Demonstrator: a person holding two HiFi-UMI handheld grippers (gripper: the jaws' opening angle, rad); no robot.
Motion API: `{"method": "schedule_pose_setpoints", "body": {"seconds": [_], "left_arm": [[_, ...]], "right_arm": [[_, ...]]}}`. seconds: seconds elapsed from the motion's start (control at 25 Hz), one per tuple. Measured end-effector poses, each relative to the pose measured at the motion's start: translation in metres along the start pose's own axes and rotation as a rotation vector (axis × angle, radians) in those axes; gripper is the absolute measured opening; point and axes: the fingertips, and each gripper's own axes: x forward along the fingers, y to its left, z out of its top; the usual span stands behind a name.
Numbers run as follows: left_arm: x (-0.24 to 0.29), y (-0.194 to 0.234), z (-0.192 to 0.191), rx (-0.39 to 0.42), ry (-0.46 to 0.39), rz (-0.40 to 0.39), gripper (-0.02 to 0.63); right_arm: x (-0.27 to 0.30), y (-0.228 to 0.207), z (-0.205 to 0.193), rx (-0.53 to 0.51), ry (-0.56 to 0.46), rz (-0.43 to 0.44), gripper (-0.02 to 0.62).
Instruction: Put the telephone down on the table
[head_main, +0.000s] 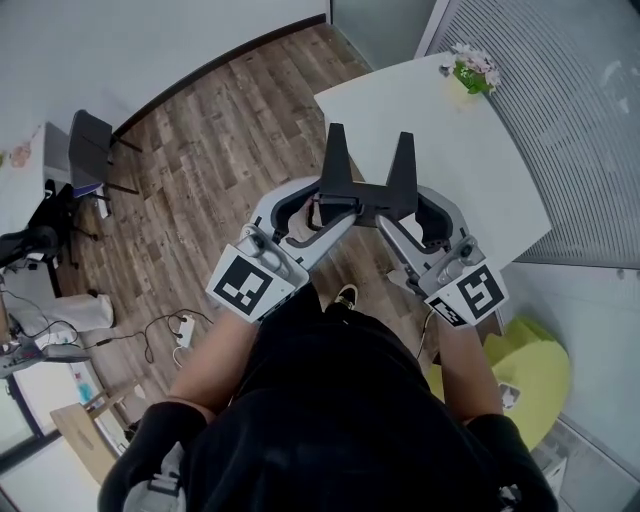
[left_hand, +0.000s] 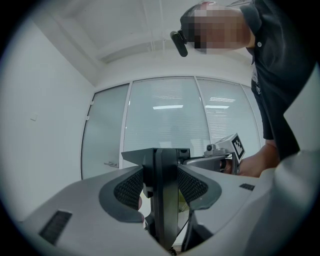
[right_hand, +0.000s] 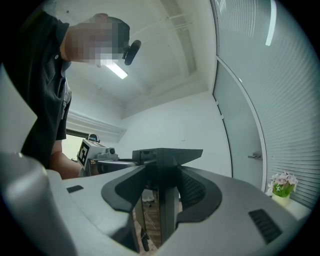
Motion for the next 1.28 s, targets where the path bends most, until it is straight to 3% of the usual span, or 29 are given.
{"method": "schedule_pose_setpoints", "body": {"seconds": [0.4,0.8,1.04,1.28], "left_arm": [[0.046,0.07,-0.004,-0.01,0.0,-0.183,0.218],[0.104,0.14,-0.001,-0.007,0.031,-0.443,0.218],[0.132,0.145,-0.012,-0.008,0.051,-0.603,0.218],[0.164,0.111,-0.036,-0.014,0.111,-0.767,0.218]], "right_arm": [[0.049,-0.055,-0.003,0.001,0.012,-0.177,0.21],[0.095,-0.115,-0.001,0.033,-0.015,-0.438,0.21],[0.091,-0.134,-0.012,0.058,-0.022,-0.601,0.21],[0.048,-0.149,-0.028,0.101,-0.025,-0.754,0.21]]}}
